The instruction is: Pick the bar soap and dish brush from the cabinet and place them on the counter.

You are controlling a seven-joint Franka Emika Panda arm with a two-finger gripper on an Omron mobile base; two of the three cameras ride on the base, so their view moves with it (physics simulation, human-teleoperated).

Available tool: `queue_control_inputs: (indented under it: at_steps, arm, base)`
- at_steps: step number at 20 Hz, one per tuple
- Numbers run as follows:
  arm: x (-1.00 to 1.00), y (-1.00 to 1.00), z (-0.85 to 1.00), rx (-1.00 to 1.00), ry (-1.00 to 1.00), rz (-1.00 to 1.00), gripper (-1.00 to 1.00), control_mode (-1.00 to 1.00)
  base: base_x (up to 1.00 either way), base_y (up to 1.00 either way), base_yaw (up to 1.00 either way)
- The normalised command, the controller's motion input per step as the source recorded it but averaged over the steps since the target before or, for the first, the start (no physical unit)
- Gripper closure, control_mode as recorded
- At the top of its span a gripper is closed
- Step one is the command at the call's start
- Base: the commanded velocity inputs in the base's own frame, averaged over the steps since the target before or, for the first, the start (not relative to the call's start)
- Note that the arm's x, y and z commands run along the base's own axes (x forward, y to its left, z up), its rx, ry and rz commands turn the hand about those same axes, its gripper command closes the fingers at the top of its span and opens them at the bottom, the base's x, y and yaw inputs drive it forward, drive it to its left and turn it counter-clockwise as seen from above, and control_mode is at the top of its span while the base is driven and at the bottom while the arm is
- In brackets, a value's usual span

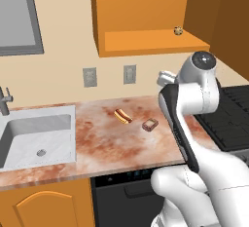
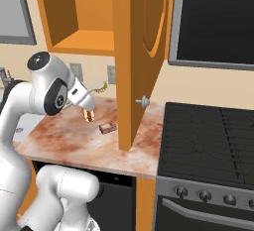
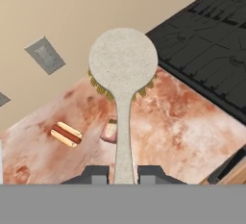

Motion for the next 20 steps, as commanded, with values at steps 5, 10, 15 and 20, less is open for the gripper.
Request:
queue_control_inputs:
  at_steps: [5, 10, 15, 20]
  arm:
    - [0.1, -0.12, -0.48, 0.06, 0.0, -0.04, 1.0, -1.0]
    - [0.12, -0.11, -0.47, 0.04, 0.0, -0.03, 1.0, -1.0]
    - [0.17, -0.08, -0.41, 0.02, 0.02, -0.03, 1.0, -1.0]
    - [0.21, -0.03, -0.39, 0.0, 0.0, -0.02, 1.0, -1.0]
  base:
    - [0.0, 0.0, 0.0]
    - [0.0, 0.0, 0.0]
    - [0.0, 0.0, 0.0]
    - [0.0, 0.0, 0.0]
